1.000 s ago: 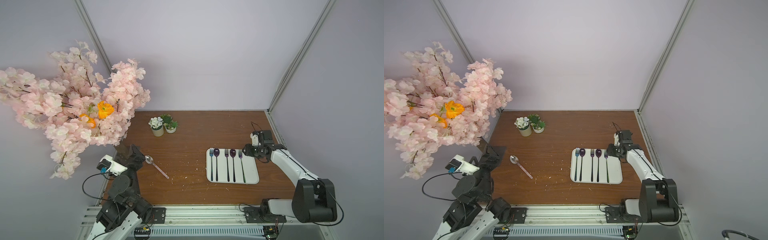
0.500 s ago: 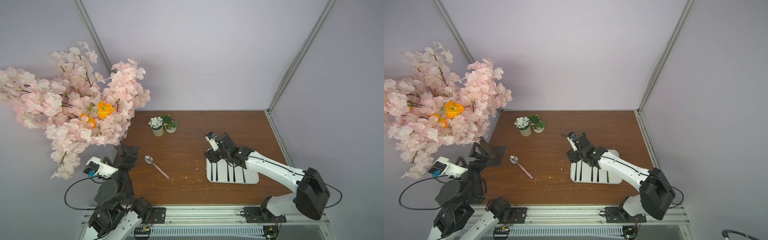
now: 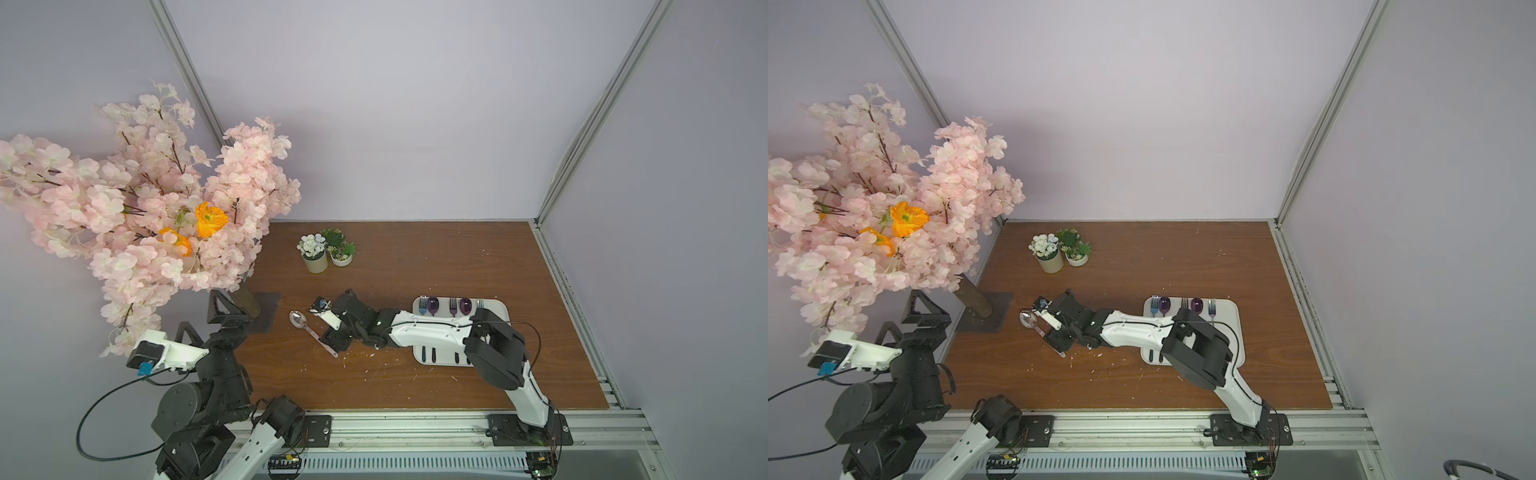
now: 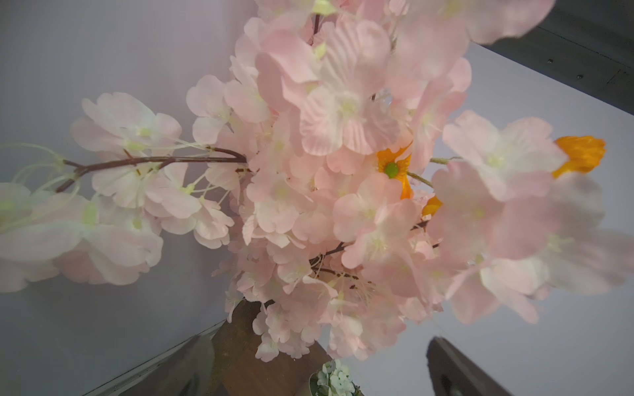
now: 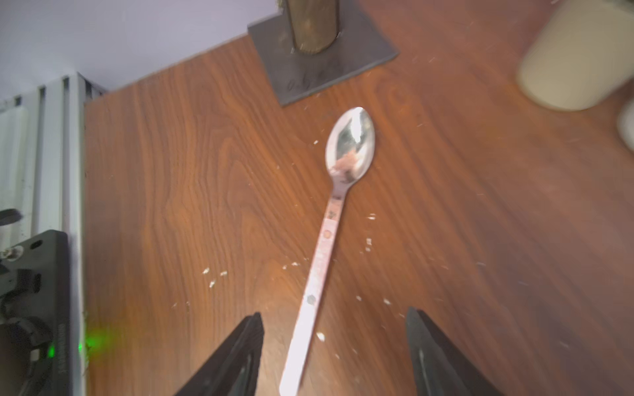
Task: Set the spoon and fork side by side
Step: Pick up the spoon from the center of the board.
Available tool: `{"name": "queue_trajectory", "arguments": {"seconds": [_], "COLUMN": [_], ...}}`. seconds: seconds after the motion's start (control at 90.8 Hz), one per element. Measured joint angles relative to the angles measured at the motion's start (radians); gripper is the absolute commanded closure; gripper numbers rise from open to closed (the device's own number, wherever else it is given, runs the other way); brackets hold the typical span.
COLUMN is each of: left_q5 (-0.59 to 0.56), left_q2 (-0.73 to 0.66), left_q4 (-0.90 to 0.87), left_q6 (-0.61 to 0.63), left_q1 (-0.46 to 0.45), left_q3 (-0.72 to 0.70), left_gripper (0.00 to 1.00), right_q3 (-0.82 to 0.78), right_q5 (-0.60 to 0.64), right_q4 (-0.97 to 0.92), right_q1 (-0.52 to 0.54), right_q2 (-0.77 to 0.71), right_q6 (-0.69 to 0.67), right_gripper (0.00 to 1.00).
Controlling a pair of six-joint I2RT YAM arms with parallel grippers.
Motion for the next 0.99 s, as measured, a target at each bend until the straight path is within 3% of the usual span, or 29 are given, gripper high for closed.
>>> {"name": "queue_trajectory", "arguments": {"seconds": [0.176, 0.374, 0.683, 0.991], "left_q5": [0.001, 0.004, 0.004, 0.004], "left_q2": [0.0, 0.001, 0.001, 0.001], "left_q4": [-0.008, -0.018, -0.02, -0.021], "left_q6": [-0.008, -0.011, -0.013, -0.013], "left_q1": [0.0, 0.0, 0.0, 0.0], "left_q3": [0.0, 0.0, -0.001, -0.002], "left_gripper": [0.0, 0.0, 0.0, 0.0], "right_q3": [0.197, 0.286, 0.38, 0.449], "right_q5": [0.0, 0.024, 0.077, 0.107], "right_q4": [-0.073, -0.134, -0.227, -0.29], "right_q1": [0.023, 0.03, 0.032, 0.035], "right_q2": [0.158, 0.249, 0.298, 0.327], "right_q6": [-0.003, 0.016, 0.045, 0.076], "right_gripper": [0.34, 0.37, 0.69, 0.86]}}
